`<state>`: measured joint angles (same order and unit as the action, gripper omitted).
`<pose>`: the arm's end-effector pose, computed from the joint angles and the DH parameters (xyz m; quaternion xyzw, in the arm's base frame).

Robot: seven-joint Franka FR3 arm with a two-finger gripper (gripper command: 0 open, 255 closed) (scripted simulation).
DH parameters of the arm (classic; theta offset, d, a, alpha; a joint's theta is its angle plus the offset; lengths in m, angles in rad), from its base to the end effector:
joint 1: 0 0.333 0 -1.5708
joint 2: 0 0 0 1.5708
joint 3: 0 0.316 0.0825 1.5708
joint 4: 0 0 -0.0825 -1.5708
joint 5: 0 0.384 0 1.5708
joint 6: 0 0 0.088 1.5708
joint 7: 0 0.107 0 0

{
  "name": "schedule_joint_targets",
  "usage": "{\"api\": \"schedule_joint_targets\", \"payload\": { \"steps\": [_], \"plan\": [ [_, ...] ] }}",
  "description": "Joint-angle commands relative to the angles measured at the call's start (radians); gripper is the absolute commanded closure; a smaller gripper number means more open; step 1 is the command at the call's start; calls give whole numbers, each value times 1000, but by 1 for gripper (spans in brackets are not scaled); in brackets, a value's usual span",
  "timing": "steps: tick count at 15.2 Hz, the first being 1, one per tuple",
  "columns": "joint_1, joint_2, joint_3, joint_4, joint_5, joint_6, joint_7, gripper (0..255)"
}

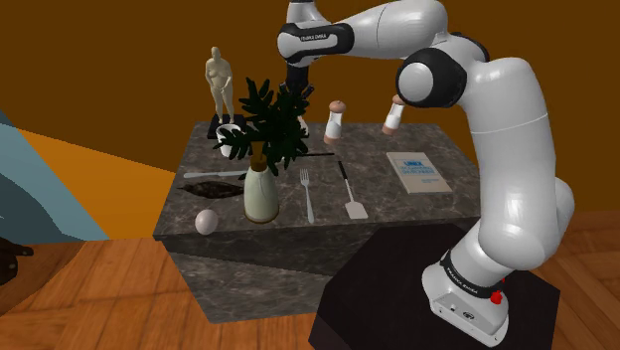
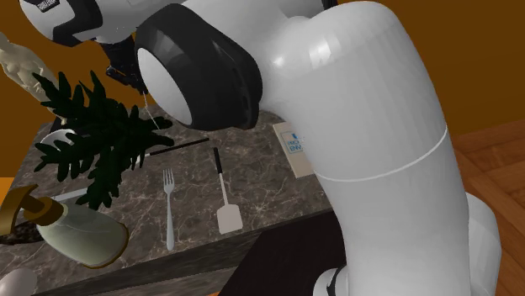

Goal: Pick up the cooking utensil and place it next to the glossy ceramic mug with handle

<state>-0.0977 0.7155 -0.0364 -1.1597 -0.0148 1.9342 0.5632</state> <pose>0.7489 -0.0941 0.3796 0.9417 -0.3346 0.0330 0.0120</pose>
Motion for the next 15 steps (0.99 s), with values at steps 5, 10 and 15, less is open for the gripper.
{"api": "schedule_joint_targets", "payload": {
  "steps": [5,10,15],
  "plan": [
    [0,26,2,-42,2,65,1,255],
    [0,48,3,-73,2,118,2,255],
    [2,75,1,-95,4,167,2,255]
  ]
}}
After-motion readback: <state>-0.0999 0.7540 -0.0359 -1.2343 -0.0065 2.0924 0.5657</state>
